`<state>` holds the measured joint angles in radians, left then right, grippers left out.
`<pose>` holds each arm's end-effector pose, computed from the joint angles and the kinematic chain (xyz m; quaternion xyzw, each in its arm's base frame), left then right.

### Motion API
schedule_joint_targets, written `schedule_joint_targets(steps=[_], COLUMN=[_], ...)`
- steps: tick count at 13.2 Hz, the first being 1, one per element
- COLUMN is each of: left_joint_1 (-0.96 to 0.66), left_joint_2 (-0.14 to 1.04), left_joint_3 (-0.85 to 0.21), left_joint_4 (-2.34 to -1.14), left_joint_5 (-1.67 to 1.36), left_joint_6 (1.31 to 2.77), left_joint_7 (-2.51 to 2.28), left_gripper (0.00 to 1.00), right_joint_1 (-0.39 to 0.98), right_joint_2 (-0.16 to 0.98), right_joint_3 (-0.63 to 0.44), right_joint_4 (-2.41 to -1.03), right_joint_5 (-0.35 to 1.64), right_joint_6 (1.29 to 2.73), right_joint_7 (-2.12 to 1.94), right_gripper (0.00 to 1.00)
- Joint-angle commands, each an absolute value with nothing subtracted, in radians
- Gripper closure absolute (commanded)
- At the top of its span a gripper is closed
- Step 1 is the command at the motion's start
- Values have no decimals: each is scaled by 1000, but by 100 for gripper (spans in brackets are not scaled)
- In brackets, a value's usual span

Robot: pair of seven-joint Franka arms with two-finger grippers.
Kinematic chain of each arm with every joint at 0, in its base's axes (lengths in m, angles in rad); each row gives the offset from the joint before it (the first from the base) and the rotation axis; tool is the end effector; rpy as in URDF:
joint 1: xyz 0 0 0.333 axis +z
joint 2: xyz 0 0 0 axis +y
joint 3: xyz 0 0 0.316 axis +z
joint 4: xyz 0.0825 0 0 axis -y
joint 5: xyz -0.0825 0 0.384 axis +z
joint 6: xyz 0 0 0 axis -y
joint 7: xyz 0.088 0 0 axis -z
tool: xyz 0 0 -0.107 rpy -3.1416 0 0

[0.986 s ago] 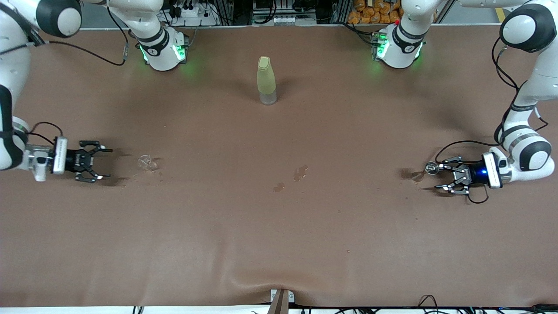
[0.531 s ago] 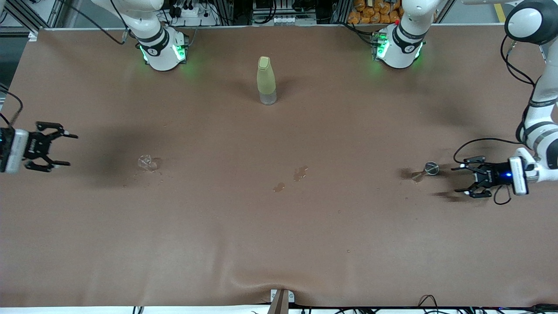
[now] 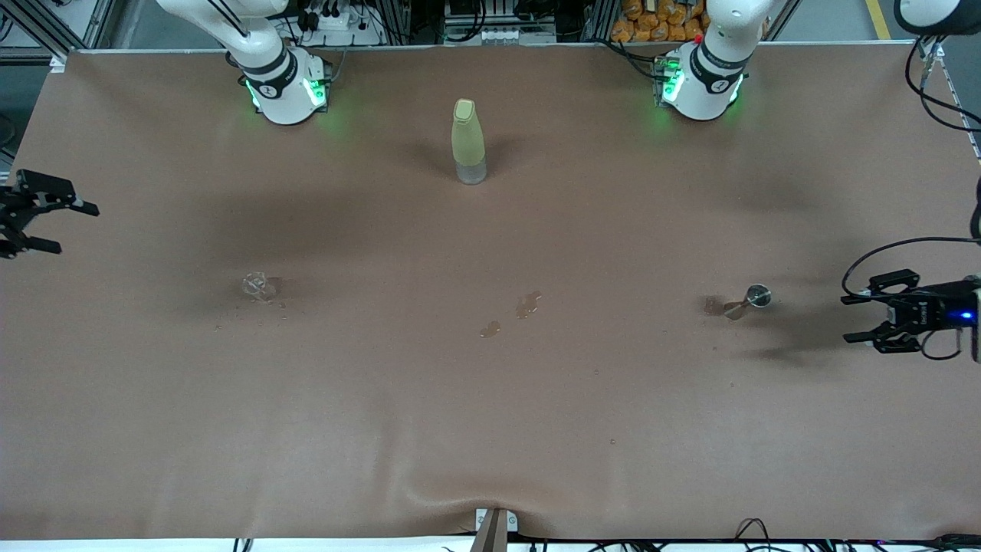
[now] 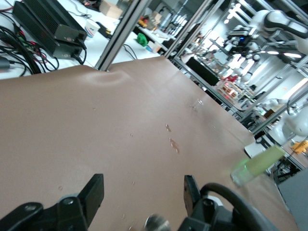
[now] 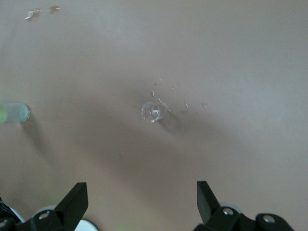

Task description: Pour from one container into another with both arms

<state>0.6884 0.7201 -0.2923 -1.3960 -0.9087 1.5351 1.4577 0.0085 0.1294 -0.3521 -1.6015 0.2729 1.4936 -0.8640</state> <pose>0.6478 0.2235 0.3176 0.7593 -0.3177 0.2682 0.5006 0.5545 -0.1545 0.5383 -0.9554 -0.2478 0.0287 0.1581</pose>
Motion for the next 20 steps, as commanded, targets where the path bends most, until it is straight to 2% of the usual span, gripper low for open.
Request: schedule_joint_targets(steps=[1,2,3,4,8,12,16,20], left_joint_1=[683,683,683,683,675,661,539,466], left_joint_2=[599,579,562,557,528,453,367,260], left_joint_3=[-290,-290,-285,-285,-288,-296,-296,-308], left_joint_4=[-1425,-1424,-1416,-1410,-1330,-1330,-1333,-1385], left_joint_5=[-885,-885,-885,-884,-663,-502,-191,-103], left_joint_6=[1601,1603,1612,1618,1638,1675,1692,1658], left_joint_7=[1312,1234,1147,1047,824,485,327,152], left_gripper=[22,22,5,0,0,0,0,0], right_joint_1=[8,5,-6,-27,-83,-69,-57,-48], right_joint_2=[104,92,81,75,67,67,57,-37], right_joint_3=[-257,-224,-189,-146,-22,-21,-28,-29], right_joint_4=[-1513,-1505,-1503,-1503,-1471,-1454,-1466,-1600], right_joint_5=[181,160,141,134,72,55,37,23], right_joint_6=[1427,1425,1425,1424,1417,1417,1457,1542], right_joint_7=[-625,-562,-505,-448,-252,-172,-161,-160], right_gripper=[0,0,0,0,0,0,0,0])
